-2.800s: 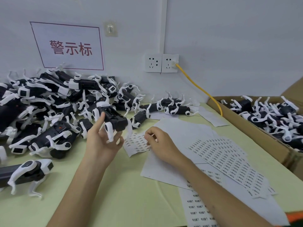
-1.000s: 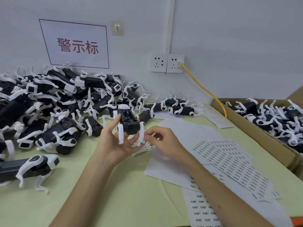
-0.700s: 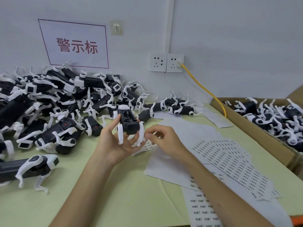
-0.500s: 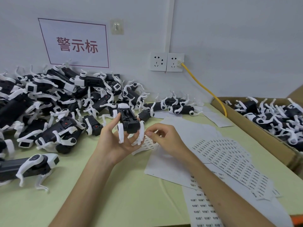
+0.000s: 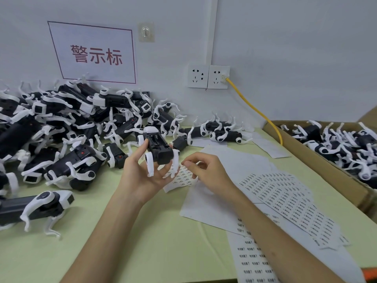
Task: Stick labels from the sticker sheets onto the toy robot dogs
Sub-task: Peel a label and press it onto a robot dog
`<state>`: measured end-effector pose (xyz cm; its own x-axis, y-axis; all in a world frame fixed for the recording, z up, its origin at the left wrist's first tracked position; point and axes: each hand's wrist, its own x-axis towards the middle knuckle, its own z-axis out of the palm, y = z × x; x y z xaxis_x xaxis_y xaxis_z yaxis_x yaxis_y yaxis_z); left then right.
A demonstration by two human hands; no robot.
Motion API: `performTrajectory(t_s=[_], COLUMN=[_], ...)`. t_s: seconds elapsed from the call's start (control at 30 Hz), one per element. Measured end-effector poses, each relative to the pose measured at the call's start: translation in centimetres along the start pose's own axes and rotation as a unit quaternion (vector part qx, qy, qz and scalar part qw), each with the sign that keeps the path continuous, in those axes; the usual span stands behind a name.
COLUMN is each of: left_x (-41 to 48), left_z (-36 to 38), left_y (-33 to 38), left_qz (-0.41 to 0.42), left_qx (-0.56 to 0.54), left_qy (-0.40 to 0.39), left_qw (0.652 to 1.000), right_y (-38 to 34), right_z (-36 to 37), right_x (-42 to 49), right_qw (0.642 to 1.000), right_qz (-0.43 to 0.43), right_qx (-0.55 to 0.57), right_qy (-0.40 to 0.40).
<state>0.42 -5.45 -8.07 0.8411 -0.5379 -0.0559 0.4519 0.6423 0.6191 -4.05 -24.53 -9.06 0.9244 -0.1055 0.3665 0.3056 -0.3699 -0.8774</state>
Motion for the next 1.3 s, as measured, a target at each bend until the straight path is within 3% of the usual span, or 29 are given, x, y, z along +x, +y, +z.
performTrajectory(t_s=[0.1,0.23,0.33,0.5,0.67,1.3], left_x=[-0.2,-0.4,-0.7,-0.8,-0.7,-0.7], left_z=[0.2,0.6,1.0,1.4,1.6,1.9], left_y=[0.1,-0.1,-0.3,-0.7,-0.8,-1.1], left_qz=[0.018,0.041,0.059,0.107,0.091,0.061], left_qx=[0.032,0.093,0.138,0.216,0.218,0.253], left_qy=[0.011,0.025,0.023,-0.021,-0.049,-0.055], left_qw=[0.999,0.995,0.988,0.970,0.970,0.964], right_y=[0.0,0.1,0.2,0.4,0.8,1.0], right_z=[-0.2,-0.4,-0.3,-0.4,-0.5,-0.6], right_x=[0.1,0.0,0.0,0.0,0.0,0.0], right_qw=[0.998,0.983,0.975,0.968,0.964,0.955], right_qz=[0.053,0.156,0.186,0.205,0.218,0.230], right_qx=[0.022,0.093,0.115,0.131,0.135,0.176], right_qy=[0.015,-0.029,-0.044,-0.059,-0.068,-0.061])
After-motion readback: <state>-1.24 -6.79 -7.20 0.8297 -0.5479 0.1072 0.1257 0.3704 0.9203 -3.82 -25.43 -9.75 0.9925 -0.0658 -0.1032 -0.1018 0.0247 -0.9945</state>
